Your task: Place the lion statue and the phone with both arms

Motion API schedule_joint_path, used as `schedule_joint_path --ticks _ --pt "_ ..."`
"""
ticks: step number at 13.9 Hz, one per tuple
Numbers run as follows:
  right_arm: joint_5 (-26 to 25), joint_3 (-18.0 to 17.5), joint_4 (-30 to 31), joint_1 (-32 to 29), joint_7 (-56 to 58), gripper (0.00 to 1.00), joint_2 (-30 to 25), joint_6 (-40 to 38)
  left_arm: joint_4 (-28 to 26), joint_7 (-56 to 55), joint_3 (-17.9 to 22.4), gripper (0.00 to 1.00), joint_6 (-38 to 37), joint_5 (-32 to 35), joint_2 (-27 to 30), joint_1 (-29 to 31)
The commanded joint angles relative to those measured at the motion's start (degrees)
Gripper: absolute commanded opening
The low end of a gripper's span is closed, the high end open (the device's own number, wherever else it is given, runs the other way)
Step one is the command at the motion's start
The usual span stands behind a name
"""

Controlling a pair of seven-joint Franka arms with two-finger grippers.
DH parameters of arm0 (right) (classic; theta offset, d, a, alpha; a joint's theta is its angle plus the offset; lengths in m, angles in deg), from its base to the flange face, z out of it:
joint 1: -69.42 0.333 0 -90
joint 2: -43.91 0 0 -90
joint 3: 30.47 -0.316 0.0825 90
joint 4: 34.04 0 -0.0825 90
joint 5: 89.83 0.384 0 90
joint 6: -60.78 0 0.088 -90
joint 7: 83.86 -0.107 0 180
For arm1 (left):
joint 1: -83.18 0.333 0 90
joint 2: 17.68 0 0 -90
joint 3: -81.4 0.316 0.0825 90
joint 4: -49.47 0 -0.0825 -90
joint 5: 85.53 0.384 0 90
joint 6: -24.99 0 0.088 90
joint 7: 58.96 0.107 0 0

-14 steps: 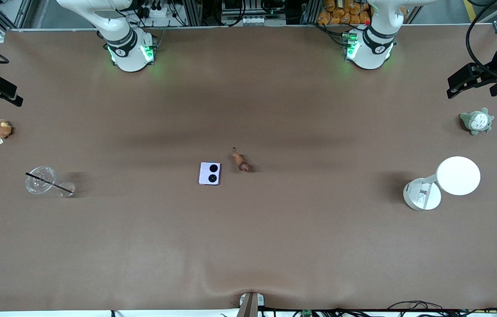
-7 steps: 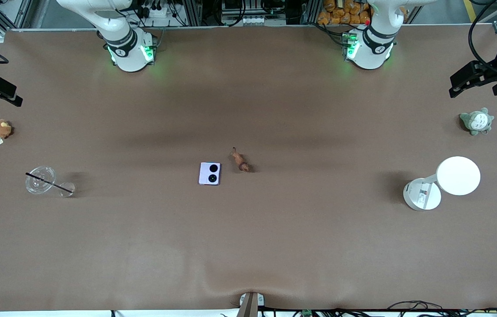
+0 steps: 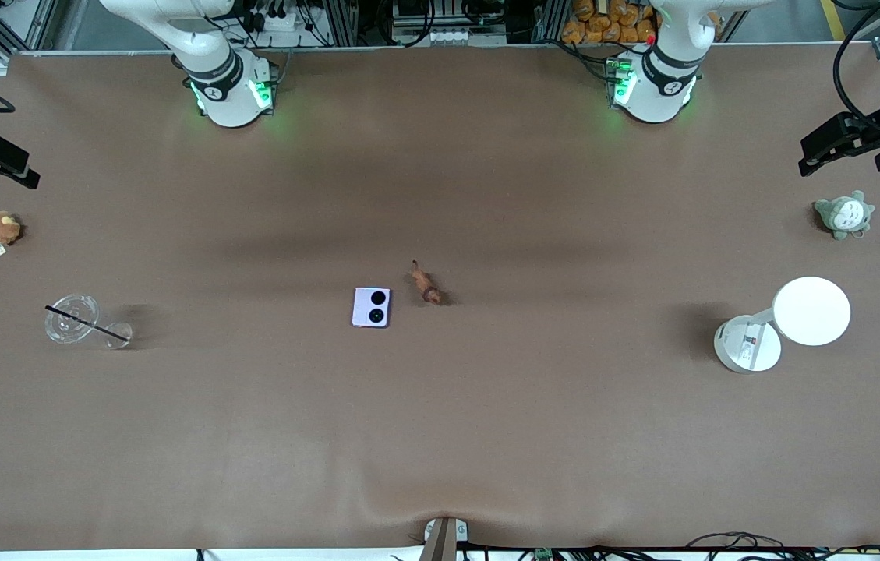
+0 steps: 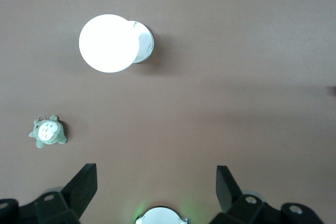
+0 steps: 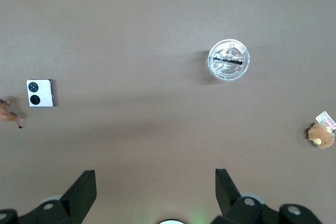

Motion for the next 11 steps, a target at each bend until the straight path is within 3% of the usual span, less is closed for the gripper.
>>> schedule_joint_path --ticks 1,11 --pt "0.04 -0.12 -0.42 -0.25 -0.66 1.00 -0.43 -0.34 1.07 1.07 -0.04 1.00 -1.20 -0.39 -0.30 0.27" --pt "0.04 -0.21 -0.33 0.28 -0.92 1.00 0.18 -0.25 1.07 -0.25 -0.39 1.00 -1.64 -0.74 -1.97 -0.61"
